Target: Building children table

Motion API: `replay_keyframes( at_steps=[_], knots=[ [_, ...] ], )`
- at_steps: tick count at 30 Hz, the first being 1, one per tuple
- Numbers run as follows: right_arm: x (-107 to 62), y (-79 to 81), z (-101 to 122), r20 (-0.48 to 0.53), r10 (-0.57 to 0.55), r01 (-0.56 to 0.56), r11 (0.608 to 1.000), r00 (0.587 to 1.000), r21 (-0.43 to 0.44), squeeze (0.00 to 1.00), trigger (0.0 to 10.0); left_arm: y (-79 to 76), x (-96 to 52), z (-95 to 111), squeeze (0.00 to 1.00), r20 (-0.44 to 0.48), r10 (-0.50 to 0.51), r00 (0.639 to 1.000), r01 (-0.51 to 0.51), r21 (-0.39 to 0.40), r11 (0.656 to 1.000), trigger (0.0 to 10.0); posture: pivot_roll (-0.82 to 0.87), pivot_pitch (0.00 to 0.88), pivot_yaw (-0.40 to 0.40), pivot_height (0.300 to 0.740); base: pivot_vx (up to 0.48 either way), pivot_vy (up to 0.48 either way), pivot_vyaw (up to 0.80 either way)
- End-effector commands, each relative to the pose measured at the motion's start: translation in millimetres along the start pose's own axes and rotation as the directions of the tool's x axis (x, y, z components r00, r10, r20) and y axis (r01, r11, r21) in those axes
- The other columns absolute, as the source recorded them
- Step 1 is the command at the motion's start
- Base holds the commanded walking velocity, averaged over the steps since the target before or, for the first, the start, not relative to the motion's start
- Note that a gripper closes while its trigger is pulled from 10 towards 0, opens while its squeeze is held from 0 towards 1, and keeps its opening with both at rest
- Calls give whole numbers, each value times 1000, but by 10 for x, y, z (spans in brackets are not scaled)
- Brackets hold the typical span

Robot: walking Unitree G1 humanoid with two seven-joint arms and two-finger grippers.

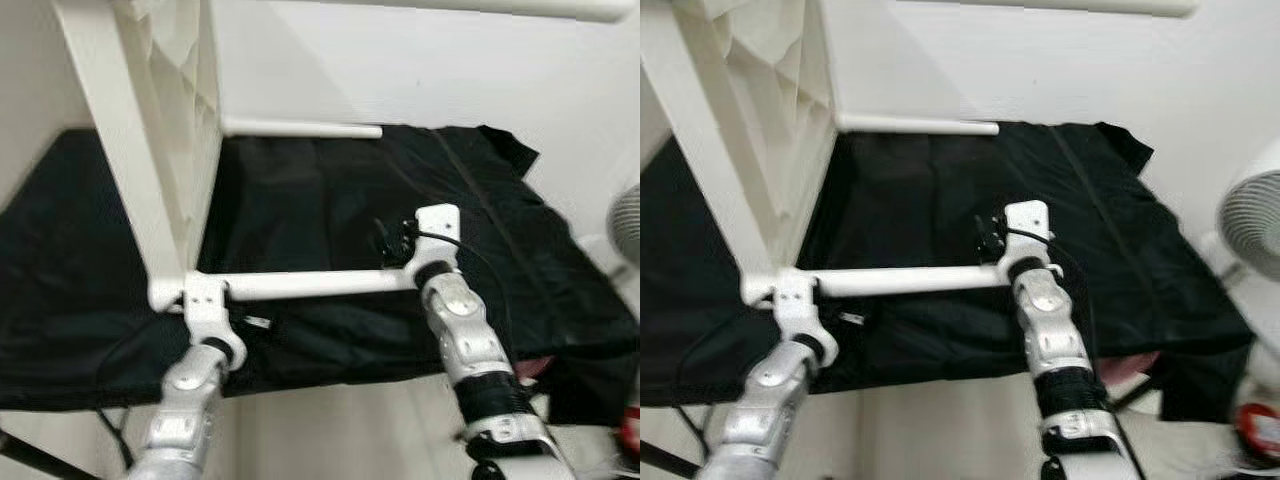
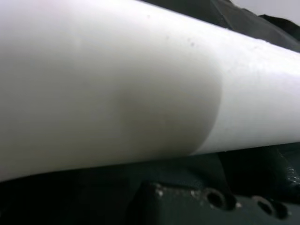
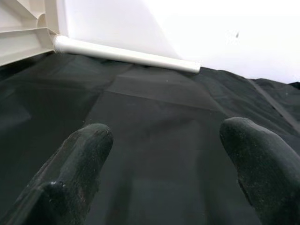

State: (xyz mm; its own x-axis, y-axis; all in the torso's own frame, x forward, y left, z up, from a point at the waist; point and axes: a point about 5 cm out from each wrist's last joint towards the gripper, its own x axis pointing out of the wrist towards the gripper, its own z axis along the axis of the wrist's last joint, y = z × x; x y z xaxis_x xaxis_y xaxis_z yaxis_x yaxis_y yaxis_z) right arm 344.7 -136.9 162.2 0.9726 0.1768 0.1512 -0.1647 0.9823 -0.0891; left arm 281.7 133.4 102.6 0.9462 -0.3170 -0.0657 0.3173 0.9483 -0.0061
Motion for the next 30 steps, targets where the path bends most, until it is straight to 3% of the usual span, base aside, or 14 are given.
replay_keyframes(
  at_steps=[1, 30],
  knots=[
    [0, 2, -34, -10, 4, -4, 1000, 1000, 3, 0, 10000, -721, -302, 1192, 0, 271, -627, 731, 488, 436, 757, 10000, 105, 110, -104, 740, 0, 0, 0],
    [61, 19, -42, 3, 14, -14, 1000, 1000, 9, 0, 10000, -773, -371, 1207, 0, 249, -677, 692, 553, 421, 719, 10000, 102, 98, -106, 740, 0, 0, 0]
  ],
)
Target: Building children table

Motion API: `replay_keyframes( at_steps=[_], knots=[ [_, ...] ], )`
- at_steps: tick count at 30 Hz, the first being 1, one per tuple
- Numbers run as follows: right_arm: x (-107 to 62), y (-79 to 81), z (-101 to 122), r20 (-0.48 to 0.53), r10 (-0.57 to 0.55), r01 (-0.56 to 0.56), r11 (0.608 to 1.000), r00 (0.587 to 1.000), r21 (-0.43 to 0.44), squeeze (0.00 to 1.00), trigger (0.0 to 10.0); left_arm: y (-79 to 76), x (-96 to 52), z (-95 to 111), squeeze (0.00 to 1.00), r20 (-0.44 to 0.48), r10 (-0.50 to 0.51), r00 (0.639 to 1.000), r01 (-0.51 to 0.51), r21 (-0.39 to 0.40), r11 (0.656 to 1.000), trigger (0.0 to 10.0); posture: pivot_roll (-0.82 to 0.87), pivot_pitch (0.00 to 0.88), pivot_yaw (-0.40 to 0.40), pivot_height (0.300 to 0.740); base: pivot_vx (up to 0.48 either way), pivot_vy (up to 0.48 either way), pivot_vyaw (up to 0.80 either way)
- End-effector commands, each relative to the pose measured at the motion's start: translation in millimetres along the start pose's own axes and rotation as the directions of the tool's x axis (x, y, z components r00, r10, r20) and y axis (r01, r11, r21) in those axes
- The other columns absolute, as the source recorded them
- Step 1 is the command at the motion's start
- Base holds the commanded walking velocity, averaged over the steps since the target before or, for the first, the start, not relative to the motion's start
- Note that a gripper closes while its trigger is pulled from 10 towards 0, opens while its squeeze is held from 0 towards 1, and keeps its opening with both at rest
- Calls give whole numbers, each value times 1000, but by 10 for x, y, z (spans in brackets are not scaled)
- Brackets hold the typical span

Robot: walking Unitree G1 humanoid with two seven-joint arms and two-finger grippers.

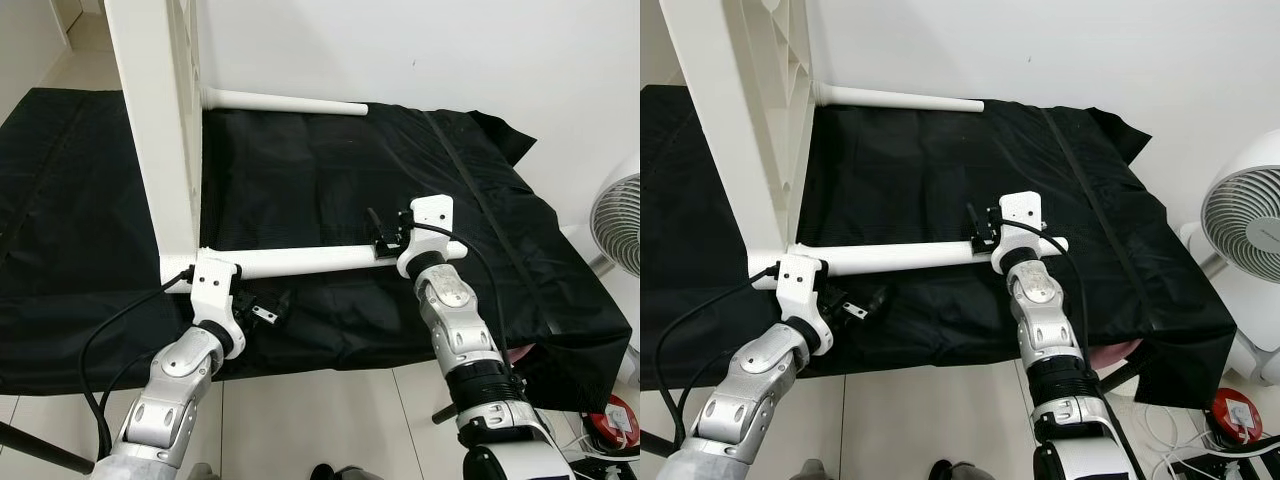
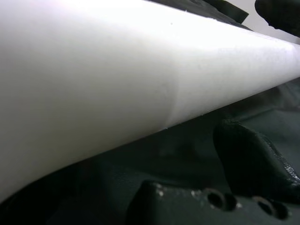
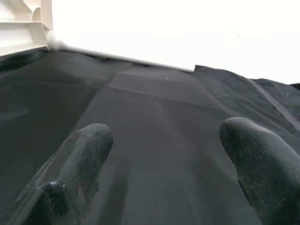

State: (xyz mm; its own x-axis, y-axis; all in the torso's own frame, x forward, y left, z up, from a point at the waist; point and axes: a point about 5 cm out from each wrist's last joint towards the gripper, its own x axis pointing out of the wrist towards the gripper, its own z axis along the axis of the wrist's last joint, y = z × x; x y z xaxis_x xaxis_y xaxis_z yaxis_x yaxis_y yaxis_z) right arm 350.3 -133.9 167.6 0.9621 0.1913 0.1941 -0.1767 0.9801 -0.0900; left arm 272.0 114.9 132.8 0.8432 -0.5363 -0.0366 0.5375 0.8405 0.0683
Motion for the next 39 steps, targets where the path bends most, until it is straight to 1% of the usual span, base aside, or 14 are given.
replay_keyframes(
  at_steps=[1, 4, 5, 9, 12, 17, 19, 22, 25, 30, 34, 39],
  knots=[
    [-10, 5, -89, -42, 1, -1, 1000, 999, 8, 0, 10000, -544, -152, 966, 0, 270, -470, 840, 378, 330, 865, 10000, 102, 98, -106, 740, 0, 0, 0],
    [-7, 8, -88, -41, 3, -3, 1000, 999, 8, 0, 10000, -548, -158, 959, 0, 265, -476, 839, 385, 329, 862, 10000, 105, 96, -107, 740, 0, 0, 0],
    [-3, 11, -85, -39, 5, -4, 1000, 999, 8, 0, 10000, -555, -175, 941, 0, 250, -490, 835, 407, 319, 856, 10000, 103, 95, -106, 740, 0, 0, 0],
    [4, 16, -83, -37, 8, -8, 1000, 999, 6, 0, 10000, -568, -207, 910, 0, 228, -509, 830, 438, 299, 848, 10000, 106, 91, -104, 740, 0, 0, 0],
    [13, 22, -80, -35, 11, -11, 1000, 999, 6, 0, 10000, -572, -231, 894, 0, 222, -506, 834, 448, 264, 854, 10000, 107, 91, -104, 740, 0, 0, 0],
    [30, 33, -84, -35, 18, -18, 1000, 999, 5, 0, 10000, -558, -245, 909, 0, 225, -489, 843, 433, 257, 864, 10000, 119, 87, -108, 740, 0, 0, 0],
    [39, 50, -81, -33, 24, -24, 1000, 999, 7, 0, 10000, -540, -246, 928, 0, 235, -471, 850, 416, 248, 875, 10000, 122, 84, -108, 740, 0, 0, 0],
    [42, 56, -81, -32, 27, -26, 1000, 999, 7, 0, 10000, -534, -246, 936, 0, 239, -463, 854, 408, 245, 880, 10000, 122, 84, -108, 740, 0, 0, 0],
    [43, 69, -83, -31, 31, -31, 999, 999, 8, 0, 10000, -520, -244, 958, 0, 251, -435, 865, 382, 232, 895, 10000, 123, 81, -110, 740, 0, 0, 0],
    [42, 73, -84, -30, 37, -37, 999, 999, 8, 0, 10000, -497, -238, 986, 0, 262, -411, 873, 362, 216, 907, 10000, 123, 83, -112, 740, 0, 0, 0],
    [43, 74, -86, -30, 40, -40, 999, 999, 7, 0, 10000, -493, -239, 985, 0, 256, -410, 875, 361, 218, 907, 10000, 122, 84, -113, 740, 0, 0, 0],
    [40, 65, -88, -32, 41, -40, 999, 999, 5, 0, 10000, -480, -256, 998, 0, 252, -405, 879, 362, 202, 910, 10000, 123, 96, -116, 740, 0, 0, 0]
  ],
)
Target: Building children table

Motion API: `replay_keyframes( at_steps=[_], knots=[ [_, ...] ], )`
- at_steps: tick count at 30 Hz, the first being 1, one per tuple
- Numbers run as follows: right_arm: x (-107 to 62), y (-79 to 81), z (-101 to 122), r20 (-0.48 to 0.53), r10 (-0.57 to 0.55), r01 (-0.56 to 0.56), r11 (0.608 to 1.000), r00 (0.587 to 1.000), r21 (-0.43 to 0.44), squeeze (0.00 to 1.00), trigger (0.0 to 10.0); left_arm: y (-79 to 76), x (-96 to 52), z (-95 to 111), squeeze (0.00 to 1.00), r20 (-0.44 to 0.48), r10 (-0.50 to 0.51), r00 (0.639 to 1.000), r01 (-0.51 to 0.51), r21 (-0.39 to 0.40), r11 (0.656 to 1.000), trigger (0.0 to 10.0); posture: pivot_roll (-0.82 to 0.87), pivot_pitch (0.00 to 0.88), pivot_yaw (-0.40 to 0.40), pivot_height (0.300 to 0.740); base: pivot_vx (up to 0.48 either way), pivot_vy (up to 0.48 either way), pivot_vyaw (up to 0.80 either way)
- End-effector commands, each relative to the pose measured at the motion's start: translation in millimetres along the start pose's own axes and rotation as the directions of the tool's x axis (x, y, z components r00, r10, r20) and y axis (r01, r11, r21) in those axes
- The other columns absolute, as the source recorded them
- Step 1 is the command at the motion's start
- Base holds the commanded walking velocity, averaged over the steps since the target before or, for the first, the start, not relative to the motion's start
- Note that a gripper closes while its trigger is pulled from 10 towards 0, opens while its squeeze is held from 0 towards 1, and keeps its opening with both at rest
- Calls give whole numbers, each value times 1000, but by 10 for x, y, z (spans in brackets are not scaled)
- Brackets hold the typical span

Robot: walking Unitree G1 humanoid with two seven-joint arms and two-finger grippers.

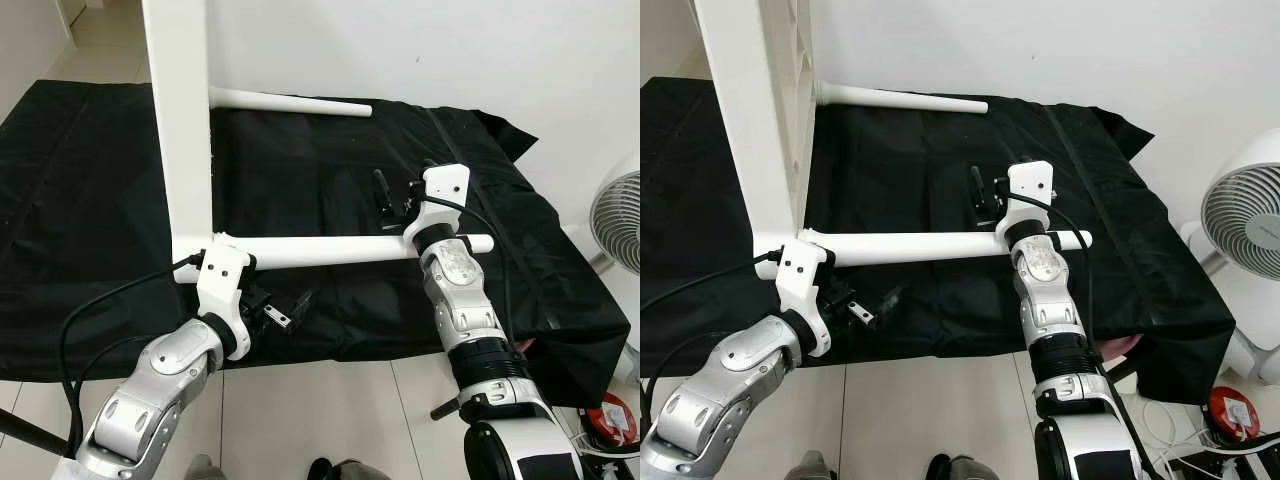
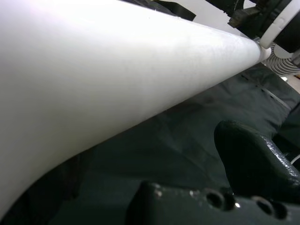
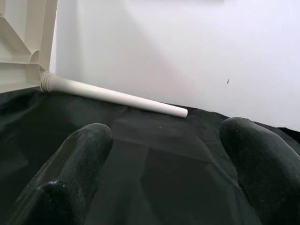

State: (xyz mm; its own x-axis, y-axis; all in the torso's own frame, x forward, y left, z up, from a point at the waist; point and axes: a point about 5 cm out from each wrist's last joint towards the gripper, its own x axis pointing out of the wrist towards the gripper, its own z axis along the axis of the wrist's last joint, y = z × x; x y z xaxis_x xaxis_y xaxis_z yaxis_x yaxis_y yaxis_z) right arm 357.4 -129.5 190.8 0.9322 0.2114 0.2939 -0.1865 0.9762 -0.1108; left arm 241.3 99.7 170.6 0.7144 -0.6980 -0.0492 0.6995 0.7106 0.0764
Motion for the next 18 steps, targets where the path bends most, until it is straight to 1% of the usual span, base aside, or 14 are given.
replay_keyframes(
  at_steps=[1, 13, 15, 18],
  knots=[
    [-112, 60, -292, -137, 27, -24, 999, 990, 26, 0, 10000, -212, -22, 613, 0, 253, -213, 944, 168, 187, 968, 10000, 124, 96, -117, 740, 0, 0, 0],
    [-108, 52, -284, -134, 23, -19, 999, 991, 27, 0, 10000, -222, -89, 549, 0, 212, -200, 957, 165, 171, 971, 10000, 123, 111, -116, 740, 0, 0, 0],
    [-109, 54, -287, -135, 24, -20, 999, 991, 28, 0, 10000, -236, -96, 526, 0, 200, -208, 958, 176, 165, 970, 10000, 126, 115, -119, 740, 0, 0, 0],
    [-101, 65, -292, -138, 27, -23, 999, 990, 30, 0, 10000, -259, -118, 445, 0, 154, -237, 959, 212, 160, 964, 10000, 127, 120, -119, 740, 0, 0, 0]
  ],
)
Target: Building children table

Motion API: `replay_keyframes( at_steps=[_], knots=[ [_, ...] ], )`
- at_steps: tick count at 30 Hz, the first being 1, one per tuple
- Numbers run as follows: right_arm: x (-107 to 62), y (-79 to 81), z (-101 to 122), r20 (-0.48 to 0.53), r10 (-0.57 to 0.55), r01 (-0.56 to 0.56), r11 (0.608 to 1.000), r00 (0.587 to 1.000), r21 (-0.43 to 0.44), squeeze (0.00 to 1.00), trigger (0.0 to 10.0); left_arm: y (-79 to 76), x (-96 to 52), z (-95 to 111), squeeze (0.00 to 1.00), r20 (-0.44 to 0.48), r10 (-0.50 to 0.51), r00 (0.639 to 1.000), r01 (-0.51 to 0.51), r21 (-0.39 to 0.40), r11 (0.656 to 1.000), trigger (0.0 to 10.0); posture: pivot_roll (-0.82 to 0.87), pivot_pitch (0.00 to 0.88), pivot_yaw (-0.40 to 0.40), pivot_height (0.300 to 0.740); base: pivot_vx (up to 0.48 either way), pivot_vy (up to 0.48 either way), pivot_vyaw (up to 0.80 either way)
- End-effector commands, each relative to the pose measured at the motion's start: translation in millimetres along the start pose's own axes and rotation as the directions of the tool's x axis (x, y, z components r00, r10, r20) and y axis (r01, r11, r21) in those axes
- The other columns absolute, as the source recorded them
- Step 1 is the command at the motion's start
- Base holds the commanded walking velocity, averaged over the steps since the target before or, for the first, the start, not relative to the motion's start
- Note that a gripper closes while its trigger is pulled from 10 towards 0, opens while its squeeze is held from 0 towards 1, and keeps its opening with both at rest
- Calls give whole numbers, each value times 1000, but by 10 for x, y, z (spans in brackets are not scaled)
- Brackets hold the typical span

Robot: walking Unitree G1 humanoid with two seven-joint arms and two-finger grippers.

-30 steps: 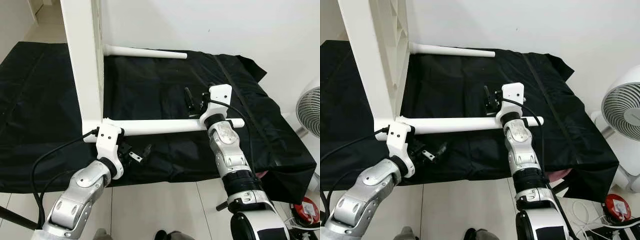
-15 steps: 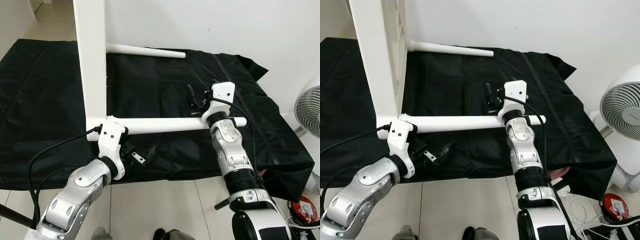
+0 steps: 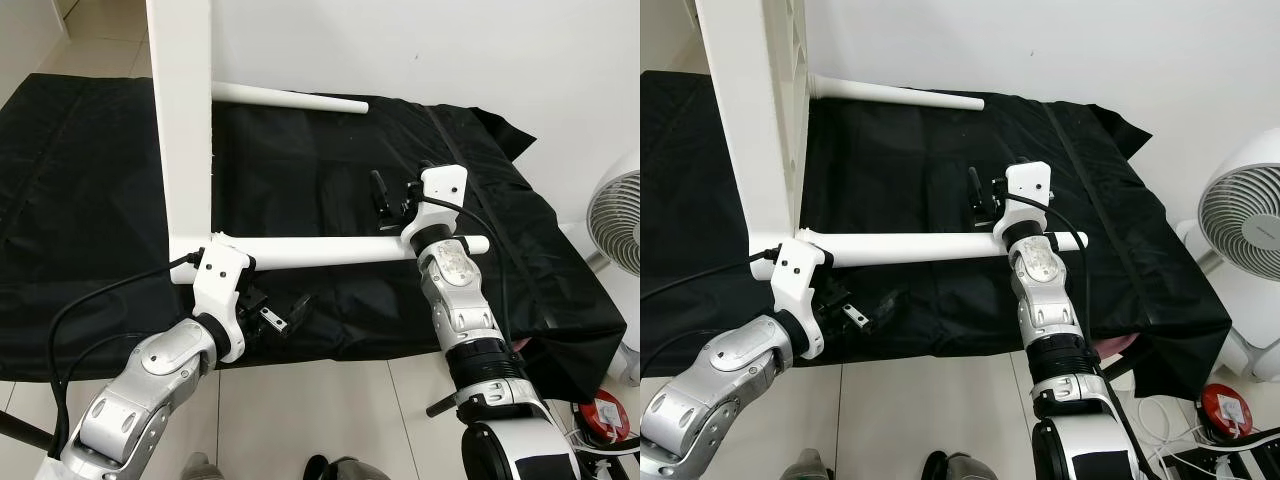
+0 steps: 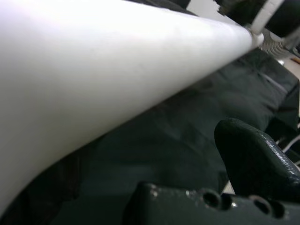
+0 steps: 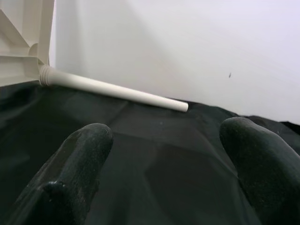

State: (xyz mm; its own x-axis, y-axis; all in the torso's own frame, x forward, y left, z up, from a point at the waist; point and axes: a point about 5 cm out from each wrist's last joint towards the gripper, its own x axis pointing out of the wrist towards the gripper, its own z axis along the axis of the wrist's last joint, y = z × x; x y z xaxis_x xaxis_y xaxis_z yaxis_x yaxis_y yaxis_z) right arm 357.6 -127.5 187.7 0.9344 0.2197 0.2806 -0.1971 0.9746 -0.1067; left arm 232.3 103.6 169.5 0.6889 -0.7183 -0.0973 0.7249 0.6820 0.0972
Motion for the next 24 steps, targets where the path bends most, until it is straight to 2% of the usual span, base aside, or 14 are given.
replay_keyframes(
  at_steps=[1, 8, 13, 14, 15, 17, 24],
  knots=[
    [-82, 43, -253, -123, 19, -17, 1000, 992, 23, 0, 10000, -227, -45, 415, 0, 177, -215, 960, 191, 140, 972, 10000, 127, 123, -118, 740, 0, 0, 0],
    [-33, 34, -211, -111, 24, -22, 1000, 994, 18, 0, 10000, -296, -64, 163, 0, 69, -284, 956, 277, 94, 956, 10000, 123, 126, -113, 740, 0, 0, 0],
    [-27, 25, -199, -107, 25, -23, 1000, 994, 16, 0, 10000, -337, -69, 123, 0, 57, -311, 949, 308, 69, 949, 10000, 122, 128, -112, 740, 0, 0, 0],
    [-17, 25, -193, -105, 24, -23, 1000, 994, 16, 0, 10000, -364, -77, -21, 0, 5, -340, 940, 340, 11, 940, 10000, 120, 126, -110, 740, 0, 0, 0],
    [-17, 25, -193, -105, 24, -23, 1000, 994, 16, 0, 10000, -364, -77, -21, 0, 5, -340, 940, 340, 11, 940, 10000, 120, 126, -110, 740, 0, 0, 0],
    [-4, 37, -181, -100, 26, -24, 1000, 995, 18, 0, 10000, -380, -108, -211, 0, -57, -357, 932, 356, -32, 934, 10000, 116, 129, -112, 740, 0, 0, 0],
    [8, 31, -173, -98, 27, -25, 1000, 995, 18, 0, 10000, -405, -171, -376, 0, -111, -379, 919, 370, -90, 925, 10000, 113, 130, -117, 740, 0, 0, 0]
  ],
)
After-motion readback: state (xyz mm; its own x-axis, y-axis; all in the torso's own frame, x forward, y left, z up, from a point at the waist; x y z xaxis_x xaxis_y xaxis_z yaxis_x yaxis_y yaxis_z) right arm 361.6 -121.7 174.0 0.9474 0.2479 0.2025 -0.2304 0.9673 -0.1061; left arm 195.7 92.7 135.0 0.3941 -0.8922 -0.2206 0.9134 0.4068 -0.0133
